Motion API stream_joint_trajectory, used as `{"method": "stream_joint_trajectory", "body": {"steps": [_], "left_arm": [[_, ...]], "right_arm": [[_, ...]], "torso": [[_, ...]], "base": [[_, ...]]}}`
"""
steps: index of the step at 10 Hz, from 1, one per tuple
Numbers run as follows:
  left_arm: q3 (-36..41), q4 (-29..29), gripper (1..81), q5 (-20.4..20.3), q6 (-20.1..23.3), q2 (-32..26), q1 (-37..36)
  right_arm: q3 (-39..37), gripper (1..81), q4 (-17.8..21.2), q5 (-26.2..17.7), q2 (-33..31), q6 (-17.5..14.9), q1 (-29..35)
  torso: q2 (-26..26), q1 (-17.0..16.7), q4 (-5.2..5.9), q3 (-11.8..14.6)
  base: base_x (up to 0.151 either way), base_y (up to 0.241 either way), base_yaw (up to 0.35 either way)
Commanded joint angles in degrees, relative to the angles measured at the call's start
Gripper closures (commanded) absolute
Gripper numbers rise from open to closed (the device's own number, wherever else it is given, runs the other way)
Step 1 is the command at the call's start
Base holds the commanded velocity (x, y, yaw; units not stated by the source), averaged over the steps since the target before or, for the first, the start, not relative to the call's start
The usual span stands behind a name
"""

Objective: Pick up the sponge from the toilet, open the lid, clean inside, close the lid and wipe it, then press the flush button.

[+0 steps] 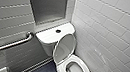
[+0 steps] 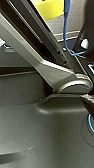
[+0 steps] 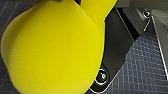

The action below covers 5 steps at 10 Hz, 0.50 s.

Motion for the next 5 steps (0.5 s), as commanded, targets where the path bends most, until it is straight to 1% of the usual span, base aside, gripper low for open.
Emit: {"method": "stream_joint_trajectory", "body": {"steps": [1,2,3,4,5], "left_arm": [[-4.03,0.08,1.0,1.39,-0.50,1.84,0.40],[-4.92,0.08,1.0,1.39,-0.50,2.20,0.57],[-6.66,0.08,1.0,1.39,-0.50,2.90,0.75],[-8.61,-0.01,1.0,1.47,-0.94,3.78,1.01],[-12.38,-0.10,1.0,1.12,-2.17,5.28,1.01]], "right_arm": [[-4.60,81.1,-4.45,-1.24,1.45,-0.11,-1.74],[-4.95,81.1,-4.53,-1.24,1.80,-0.11,-1.65],[-5.39,81.1,-4.88,-1.24,2.32,-0.11,-1.74],[-6.27,81.1,-5.50,-1.32,3.03,-0.11,-1.74],[-7.59,81.1,-5.94,-1.32,4.17,-0.11,-2.35]], "torso": [[5.58,-3.61,0.00,5.44],[7.13,-4.59,0.00,6.68],[3.39,-2.17,0.00,3.13],[5.33,-3.45,0.00,4.90],[6.51,-4.37,0.00,5.73]], "base": [[0.000,0.000,0.000],[0.000,0.000,0.000],[0.000,0.000,0.000],[0.000,0.000,0.000],[0.000,0.000,0.000]]}}
